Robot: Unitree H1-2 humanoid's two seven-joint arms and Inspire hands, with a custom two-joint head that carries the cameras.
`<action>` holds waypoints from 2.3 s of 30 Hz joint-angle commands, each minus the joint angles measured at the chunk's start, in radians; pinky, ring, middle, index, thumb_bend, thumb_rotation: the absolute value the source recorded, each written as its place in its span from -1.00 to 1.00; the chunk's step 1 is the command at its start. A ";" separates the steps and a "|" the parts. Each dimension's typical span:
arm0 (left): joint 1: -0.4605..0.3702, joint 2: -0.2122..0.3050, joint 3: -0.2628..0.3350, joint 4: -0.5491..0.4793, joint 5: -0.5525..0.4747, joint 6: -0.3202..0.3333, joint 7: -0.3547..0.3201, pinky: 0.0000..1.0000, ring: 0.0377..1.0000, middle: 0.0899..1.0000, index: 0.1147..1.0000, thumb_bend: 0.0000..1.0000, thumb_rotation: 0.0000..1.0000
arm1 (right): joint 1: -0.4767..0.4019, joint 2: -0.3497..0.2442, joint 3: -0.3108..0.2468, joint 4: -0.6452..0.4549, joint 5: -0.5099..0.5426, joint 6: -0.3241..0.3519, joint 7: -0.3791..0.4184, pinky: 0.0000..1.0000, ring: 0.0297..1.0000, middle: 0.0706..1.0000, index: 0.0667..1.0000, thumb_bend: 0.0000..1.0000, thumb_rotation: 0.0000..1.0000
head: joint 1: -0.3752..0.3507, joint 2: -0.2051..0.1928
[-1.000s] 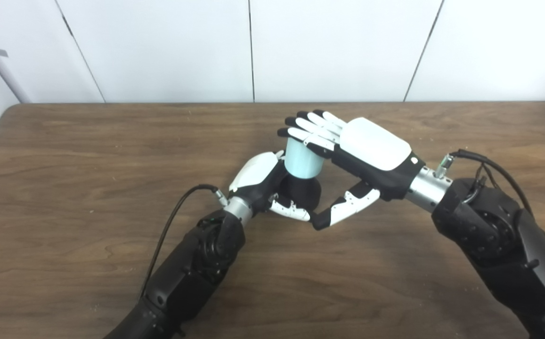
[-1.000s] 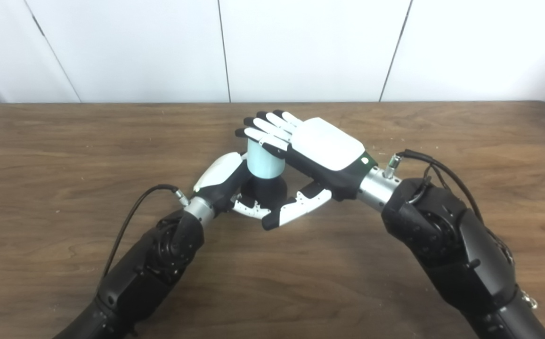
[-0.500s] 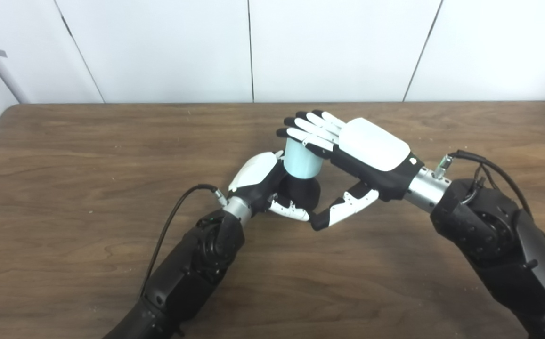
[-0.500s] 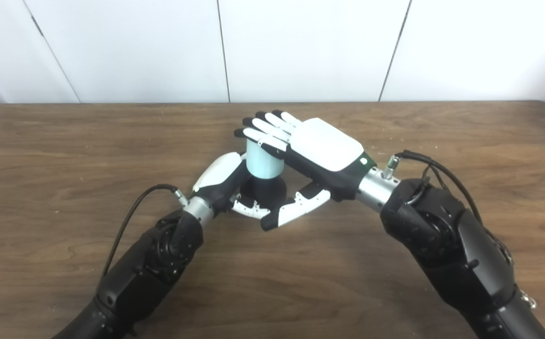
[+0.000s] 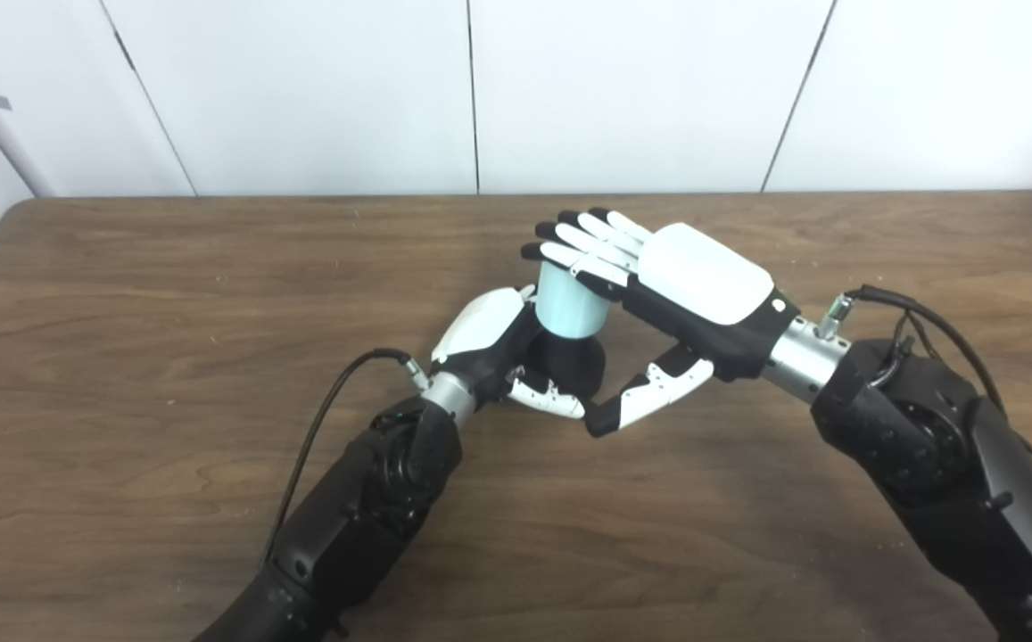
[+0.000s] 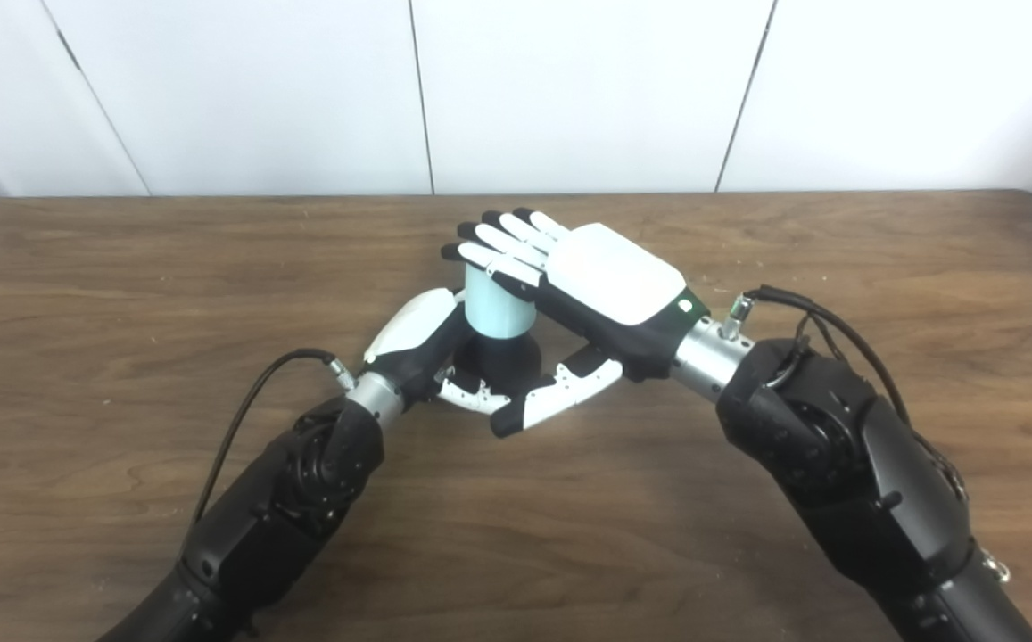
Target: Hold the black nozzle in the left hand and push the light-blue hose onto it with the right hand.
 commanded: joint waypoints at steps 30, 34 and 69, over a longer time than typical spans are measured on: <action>0.096 0.042 -0.057 0.099 0.025 0.138 -0.148 1.00 1.00 0.71 -0.17 0.04 -0.92 | 0.029 -0.015 0.070 0.074 0.009 0.037 0.114 1.00 1.00 1.00 0.92 0.41 1.00 | 0.002 0.005; 0.097 0.041 -0.056 0.101 0.025 0.137 -0.145 1.00 1.00 0.71 -0.17 0.04 -0.92 | 0.027 -0.012 0.072 0.076 0.007 0.037 0.112 1.00 1.00 1.00 0.92 0.41 1.00 | 0.002 0.005; 0.090 0.038 -0.056 0.110 0.027 0.139 -0.145 1.00 1.00 0.71 -0.17 0.04 -0.91 | 0.010 -0.024 0.085 0.075 -0.003 0.036 0.104 1.00 1.00 1.00 0.86 0.43 1.00 | 0.003 0.003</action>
